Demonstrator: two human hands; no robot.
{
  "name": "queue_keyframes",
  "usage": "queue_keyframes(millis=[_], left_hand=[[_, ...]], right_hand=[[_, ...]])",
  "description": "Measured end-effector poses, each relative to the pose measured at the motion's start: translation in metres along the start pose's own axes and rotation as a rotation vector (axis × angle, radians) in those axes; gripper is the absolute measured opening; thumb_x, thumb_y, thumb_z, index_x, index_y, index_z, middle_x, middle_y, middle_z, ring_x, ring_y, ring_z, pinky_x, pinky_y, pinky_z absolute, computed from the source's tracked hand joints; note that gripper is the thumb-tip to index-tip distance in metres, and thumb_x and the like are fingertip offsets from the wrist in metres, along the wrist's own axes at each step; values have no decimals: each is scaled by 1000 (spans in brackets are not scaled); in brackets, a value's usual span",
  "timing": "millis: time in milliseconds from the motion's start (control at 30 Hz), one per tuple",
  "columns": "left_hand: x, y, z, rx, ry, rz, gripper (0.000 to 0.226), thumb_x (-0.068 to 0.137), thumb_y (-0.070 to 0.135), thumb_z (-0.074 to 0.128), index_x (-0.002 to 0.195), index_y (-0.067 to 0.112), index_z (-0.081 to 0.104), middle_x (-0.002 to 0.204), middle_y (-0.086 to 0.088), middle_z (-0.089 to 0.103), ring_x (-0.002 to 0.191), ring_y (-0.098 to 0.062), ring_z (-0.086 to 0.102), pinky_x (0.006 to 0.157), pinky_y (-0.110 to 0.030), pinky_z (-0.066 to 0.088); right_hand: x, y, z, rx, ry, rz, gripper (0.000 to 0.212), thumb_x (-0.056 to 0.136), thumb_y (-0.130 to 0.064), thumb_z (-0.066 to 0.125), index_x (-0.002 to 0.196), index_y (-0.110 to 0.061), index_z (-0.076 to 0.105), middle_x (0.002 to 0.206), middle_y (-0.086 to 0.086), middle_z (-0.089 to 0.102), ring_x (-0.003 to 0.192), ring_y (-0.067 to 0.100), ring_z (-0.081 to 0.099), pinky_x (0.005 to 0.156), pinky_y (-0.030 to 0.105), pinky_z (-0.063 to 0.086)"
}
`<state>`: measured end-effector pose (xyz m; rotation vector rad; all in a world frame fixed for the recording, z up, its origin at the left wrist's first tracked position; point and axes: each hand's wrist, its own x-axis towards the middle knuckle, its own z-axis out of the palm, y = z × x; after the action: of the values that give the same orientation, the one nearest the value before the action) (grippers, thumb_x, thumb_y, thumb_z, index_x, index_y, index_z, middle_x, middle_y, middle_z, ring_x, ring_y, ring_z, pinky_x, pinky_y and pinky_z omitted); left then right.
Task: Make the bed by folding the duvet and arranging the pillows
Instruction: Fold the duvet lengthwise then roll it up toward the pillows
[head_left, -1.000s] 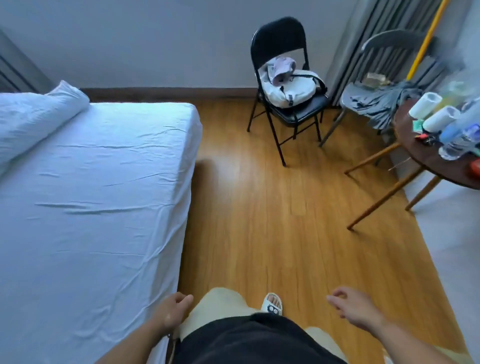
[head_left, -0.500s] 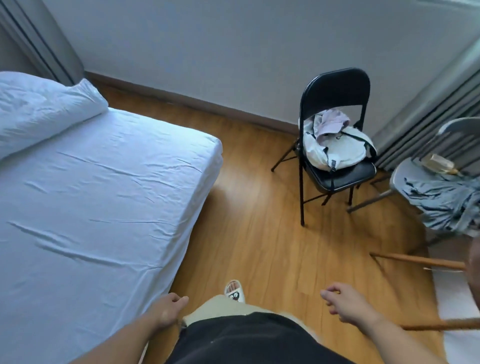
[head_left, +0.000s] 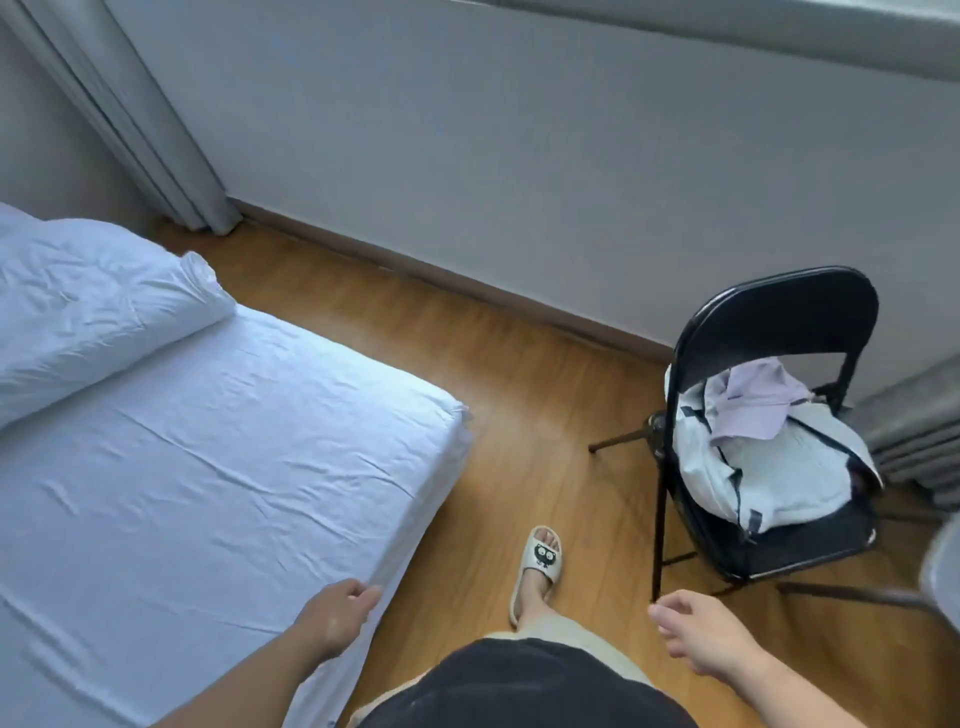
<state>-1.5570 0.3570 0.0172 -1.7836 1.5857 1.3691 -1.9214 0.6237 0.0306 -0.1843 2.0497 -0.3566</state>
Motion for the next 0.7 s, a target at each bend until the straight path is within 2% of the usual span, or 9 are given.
queue_keyframes(millis=[67,133,300,433,567,633,700], left_hand=[[14,34,-13,2,12,-70,30,101,42,49,100,16,64,95,-2,64,76,-16,53,70,-28,39],[26,70,-26,-14,28,-95,29,100,43,50,98,19,64,101,-3,65,81,-17,54,73,-30,40],[60,170,-44,-185,59,-55,25,93,50,53,100,31,65,109,2,65,97,-20,63,71,-32,46],[102,231,-55,-161,48,-52,26,93,52,50,106,32,61,114,0,63,93,-20,59,71,-33,45],[164,288,-75,-159,48,-49,26,95,51,50,97,29,64,105,3,68,91,-17,61,81,-31,46],[195,314,-94,-137,30,-39,30,98,48,49,95,23,66,90,6,70,84,-14,63,77,-27,45],[220,343,-120,-136,5,-57,33,99,47,48,95,19,65,89,5,70,84,-15,64,71,-26,45]], right_hand=[[34,-47,-33,-52,-48,-38,22,91,-35,69,103,-16,69,87,4,74,59,13,63,52,23,46],[63,-98,-68,-123,-85,-81,19,93,-36,67,103,-21,67,91,1,74,65,12,66,54,23,49],[135,-220,-148,-191,-79,-221,19,93,-35,67,104,-19,69,81,-3,67,63,10,60,54,21,42],[181,-311,-180,-219,-91,-293,16,92,-39,67,101,-26,67,92,-5,71,65,6,68,57,20,45],[236,-397,-199,-295,-96,-310,22,87,-44,68,101,-27,69,90,-5,73,66,8,71,60,24,48],[260,-434,-209,-348,-98,-312,23,87,-45,67,102,-28,69,91,-5,74,68,8,73,64,25,51],[276,-474,-220,-402,-82,-303,22,88,-45,66,101,-28,69,87,-5,75,69,7,73,68,26,55]])
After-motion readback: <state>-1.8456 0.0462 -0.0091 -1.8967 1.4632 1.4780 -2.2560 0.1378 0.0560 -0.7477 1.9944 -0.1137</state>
